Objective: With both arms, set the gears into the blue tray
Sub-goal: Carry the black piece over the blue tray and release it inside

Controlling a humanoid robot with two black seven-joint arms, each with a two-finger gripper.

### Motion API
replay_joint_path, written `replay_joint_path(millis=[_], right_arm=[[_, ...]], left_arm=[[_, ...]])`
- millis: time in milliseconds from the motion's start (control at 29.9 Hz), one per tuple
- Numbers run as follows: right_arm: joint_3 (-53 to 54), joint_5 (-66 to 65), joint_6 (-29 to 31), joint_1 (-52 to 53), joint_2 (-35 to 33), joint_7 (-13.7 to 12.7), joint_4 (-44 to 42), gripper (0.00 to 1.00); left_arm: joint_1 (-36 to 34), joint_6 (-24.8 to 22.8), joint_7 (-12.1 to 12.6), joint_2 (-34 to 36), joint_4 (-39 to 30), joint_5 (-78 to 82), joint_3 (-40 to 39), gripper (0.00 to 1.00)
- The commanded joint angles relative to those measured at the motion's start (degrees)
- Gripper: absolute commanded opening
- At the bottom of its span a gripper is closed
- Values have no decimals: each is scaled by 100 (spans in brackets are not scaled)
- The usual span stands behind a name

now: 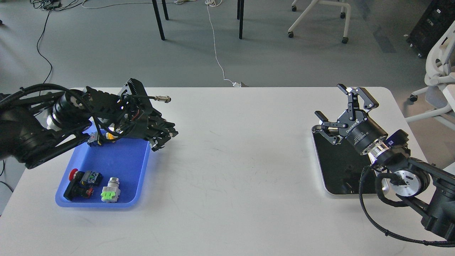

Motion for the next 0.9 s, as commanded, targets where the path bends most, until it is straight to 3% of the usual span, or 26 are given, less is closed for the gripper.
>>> replay_joint_path(millis=[0,502,635,769,803,869], right_arm=[[-13,-4,-8,9,46,0,-3,99],[-22,-4,-26,17,37,0,-3,99],[-13,-4,-26,17,37,0,-3,99],[-4,-4,-26,17,37,0,-3,99],[-4,-4,-26,17,37,0,-3,99],[-4,-4,-26,17,28,0,-3,99]], left_arm=[[280,-28,1,463,-48,1,-36,18],[851,-19,1,517,427,1,-71,25],[904,-10,1,508,506,1,-71,33],[913,-1,1,491,576,1,-71,46],[913,7,1,491,602,1,-71,53],[904,34,1,464,629,1,-80,79]])
